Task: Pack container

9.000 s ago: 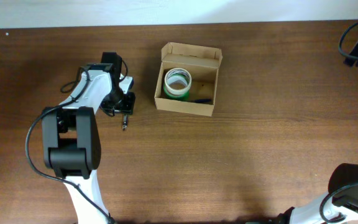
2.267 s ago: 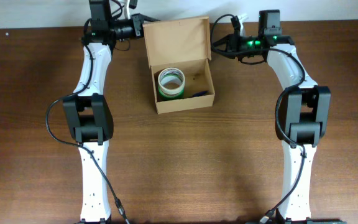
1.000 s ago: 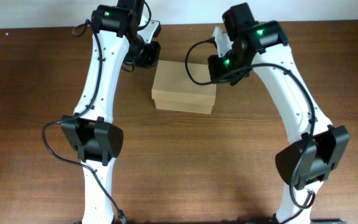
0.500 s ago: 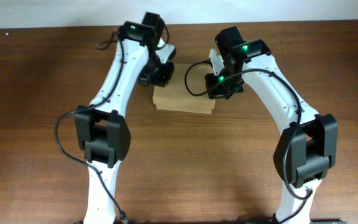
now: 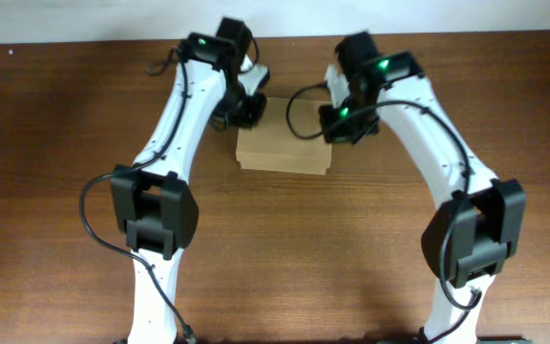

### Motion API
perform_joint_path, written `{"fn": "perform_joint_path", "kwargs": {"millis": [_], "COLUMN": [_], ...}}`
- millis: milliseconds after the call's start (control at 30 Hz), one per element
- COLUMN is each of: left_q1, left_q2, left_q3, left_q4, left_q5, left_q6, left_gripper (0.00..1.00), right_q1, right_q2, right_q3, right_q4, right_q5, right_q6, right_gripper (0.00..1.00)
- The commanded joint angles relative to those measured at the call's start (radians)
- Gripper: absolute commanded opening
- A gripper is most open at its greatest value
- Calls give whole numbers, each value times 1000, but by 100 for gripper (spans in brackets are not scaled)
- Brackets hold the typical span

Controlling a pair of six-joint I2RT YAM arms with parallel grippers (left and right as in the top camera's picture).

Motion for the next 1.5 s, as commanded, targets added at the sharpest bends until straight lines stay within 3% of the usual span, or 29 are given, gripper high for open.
{"fn": "perform_joint_path", "kwargs": {"millis": [0,200,400,533,567,600,633,667,700,733,1467], "left_q1": [53,108,111,110,110,110,110,110,110,110,110], "left_q2": [-42,-109,-208,-325,-353,-378,-402,-423,-443,-457,-508], "left_q3": [238,575,753,774,773,773,773,773,773,773,770], "left_q4": [-40,-190,-281,-277,-276,-277,-276,-277,-278,-278,-280], "left_q5": [-18,-94,-208,-214,-214,-214,-214,-217,-217,-216,-216], "left_q6": [15,15,15,15,15,15,15,15,15,15,15], "left_gripper": [2,2,4,28,44,67,99,99,99,99,99], "right_q1": [-34,-43,-45,-45,-45,-45,-45,-45,-45,-45,-45], "right_q2": [-93,-155,-228,-299,-321,-343,-365,-383,-405,-419,-471], "right_q3": [222,584,850,937,948,955,958,958,958,958,956], "right_q4": [-101,-303,-435,-450,-447,-446,-443,-444,-444,-445,-451], "right_q5": [82,222,260,260,261,260,260,260,260,259,259], "right_q6": [-8,-8,-8,-8,-8,-8,-8,-8,-8,-8,-8], "right_gripper": [4,4,4,4,4,9,23,41,93,99,99]}}
